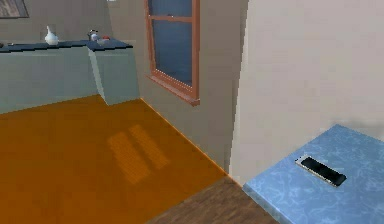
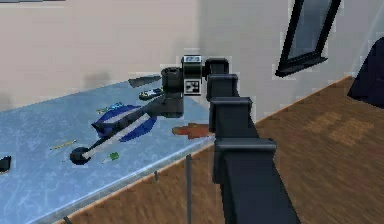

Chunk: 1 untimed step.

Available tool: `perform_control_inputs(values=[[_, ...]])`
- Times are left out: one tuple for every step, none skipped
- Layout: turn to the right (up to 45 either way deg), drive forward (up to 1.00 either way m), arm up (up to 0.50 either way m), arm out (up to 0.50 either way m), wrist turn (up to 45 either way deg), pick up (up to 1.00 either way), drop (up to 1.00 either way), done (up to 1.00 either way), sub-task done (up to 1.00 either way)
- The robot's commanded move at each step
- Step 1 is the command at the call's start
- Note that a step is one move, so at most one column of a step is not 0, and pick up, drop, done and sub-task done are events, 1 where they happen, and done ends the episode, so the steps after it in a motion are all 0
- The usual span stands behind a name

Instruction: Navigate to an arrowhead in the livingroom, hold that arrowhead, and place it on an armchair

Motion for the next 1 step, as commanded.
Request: perform_control_inputs(values=[[0.0,0.0,0.0,0.0,45.0,0.0,0.0,0.0,0.0]])
